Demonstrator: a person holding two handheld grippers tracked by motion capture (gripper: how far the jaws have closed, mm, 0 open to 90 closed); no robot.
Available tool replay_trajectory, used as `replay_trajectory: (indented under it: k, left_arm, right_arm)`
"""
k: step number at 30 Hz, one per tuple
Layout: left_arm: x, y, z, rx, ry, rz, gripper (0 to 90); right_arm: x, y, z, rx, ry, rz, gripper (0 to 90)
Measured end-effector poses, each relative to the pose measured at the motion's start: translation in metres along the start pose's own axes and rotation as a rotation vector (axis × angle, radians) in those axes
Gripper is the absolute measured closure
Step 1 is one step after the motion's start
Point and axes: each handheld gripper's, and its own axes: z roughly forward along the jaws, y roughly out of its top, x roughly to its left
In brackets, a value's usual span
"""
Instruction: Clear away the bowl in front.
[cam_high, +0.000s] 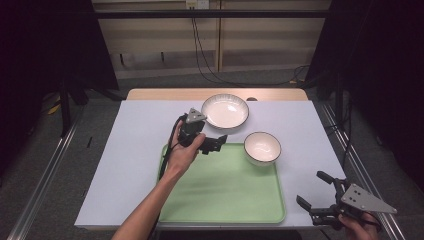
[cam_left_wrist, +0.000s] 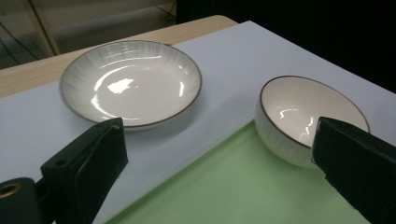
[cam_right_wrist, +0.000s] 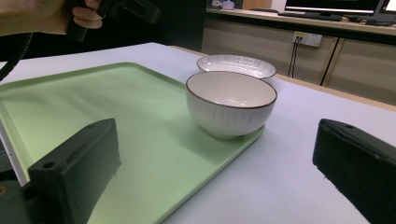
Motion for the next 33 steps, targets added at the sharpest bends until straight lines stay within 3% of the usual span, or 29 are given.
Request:
replay_trajectory:
  k: [4,9,16,19,20,24,28,33]
  left_arm:
    - [0.005,-0.007,-0.018,-0.023,0.049,0.014,3.5]
    - [0.008,-0.013,-0.04,-0.053,0.081,0.025,2.8]
    - [0.013,-0.031,-0.064,-0.049,0.114,0.051,2.8]
    - [0.016,-0.038,-0.072,-0.06,0.128,0.017,2.8]
    - [0.017,-0.039,-0.075,-0.054,0.137,0.031,2.8]
    - [0.018,-0.048,-0.087,-0.064,0.15,0.014,2.8]
    - [0.016,-0.059,-0.101,-0.044,0.18,0.036,2.6]
    - [0.015,-0.074,-0.112,-0.055,0.194,0.011,2.6]
  right_arm:
    - [-0.001,0.0,0.0,0.003,-0.002,-0.002,0.5]
    - [0.0,0.0,0.001,0.006,-0.005,-0.002,0.5]
    - [0.0,-0.001,0.002,0.014,0.006,-0.002,0.5]
    - [0.0,-0.001,0.002,0.015,-0.003,-0.005,0.5]
    - [0.0,-0.001,0.002,0.017,-0.003,-0.007,0.5]
    - [0.0,-0.001,0.003,0.018,-0.006,-0.002,0.5]
    - [0.0,-0.001,0.003,0.018,-0.007,-0.003,0.5]
    - [0.0,-0.001,0.003,0.019,-0.009,-0.004,0.5]
